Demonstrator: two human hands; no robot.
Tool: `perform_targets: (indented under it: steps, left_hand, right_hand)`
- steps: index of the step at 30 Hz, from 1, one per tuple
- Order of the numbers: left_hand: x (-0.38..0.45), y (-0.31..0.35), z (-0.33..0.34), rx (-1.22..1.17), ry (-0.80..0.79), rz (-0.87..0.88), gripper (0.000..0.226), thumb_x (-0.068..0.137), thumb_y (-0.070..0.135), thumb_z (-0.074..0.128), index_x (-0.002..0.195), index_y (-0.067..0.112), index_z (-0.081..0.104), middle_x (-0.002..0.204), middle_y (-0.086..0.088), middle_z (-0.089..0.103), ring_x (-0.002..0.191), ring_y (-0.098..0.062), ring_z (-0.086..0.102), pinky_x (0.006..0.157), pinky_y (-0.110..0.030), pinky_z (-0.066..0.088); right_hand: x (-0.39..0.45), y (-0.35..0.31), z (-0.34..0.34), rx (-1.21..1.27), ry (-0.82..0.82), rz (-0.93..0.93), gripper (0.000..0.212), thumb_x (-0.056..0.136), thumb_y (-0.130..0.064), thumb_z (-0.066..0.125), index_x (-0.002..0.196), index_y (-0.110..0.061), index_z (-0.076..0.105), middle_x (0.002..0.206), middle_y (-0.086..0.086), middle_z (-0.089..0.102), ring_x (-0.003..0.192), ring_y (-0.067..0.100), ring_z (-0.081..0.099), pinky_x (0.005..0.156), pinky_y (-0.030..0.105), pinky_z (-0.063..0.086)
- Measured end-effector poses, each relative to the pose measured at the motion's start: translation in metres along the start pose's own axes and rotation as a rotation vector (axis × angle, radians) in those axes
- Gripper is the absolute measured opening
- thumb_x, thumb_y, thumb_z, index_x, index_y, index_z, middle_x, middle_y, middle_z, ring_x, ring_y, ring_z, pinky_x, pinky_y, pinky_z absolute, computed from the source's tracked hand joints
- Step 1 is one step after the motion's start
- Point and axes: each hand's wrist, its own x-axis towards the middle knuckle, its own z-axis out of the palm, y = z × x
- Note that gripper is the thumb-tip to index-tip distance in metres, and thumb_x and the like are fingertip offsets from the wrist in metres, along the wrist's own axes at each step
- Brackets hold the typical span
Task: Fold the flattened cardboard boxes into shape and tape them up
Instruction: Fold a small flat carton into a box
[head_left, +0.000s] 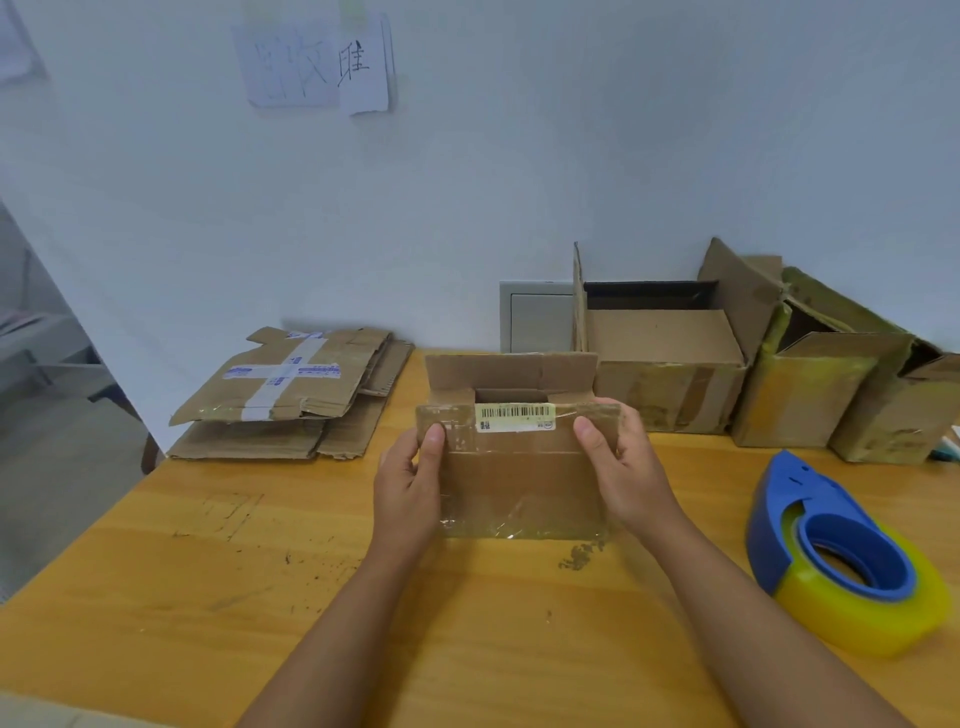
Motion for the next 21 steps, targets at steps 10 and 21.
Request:
perform_targets:
  steps: [10,21]
  left_hand:
    - [0.009,0.001,0.005,0.0,0.121,-0.052,0.044,0.096,0.04,0.062,0.135,0.043,0.044,0.127,0.028,0.05,0.102,0.017,0.05,0.071,-0.015,0.045]
    - [0.065,0.029,-0.01,0.557,-0.317,0.255,0.089,0.083,0.027,0.059,0.157,0.036,0.01,0.161,0.019,0.012,0.147,-0.009,0.011,0.119,-0.04,0.019]
  right_hand:
    - [0.007,0.018,0.005,-0.039,0.134,0.064,0.081,0.093,-0.046,0.063,0.157,-0.036,0.015,0.147,-0.019,0.034,0.131,0.006,0.039,0.097,0.023,0.039]
    - [0.016,0.016,0.002,-0.062,0.128,0.142,0.09,0.09,-0.038,0.072,0.158,-0.039,0.012,0.157,-0.009,0.033,0.139,0.018,0.039,0.109,0.039,0.039]
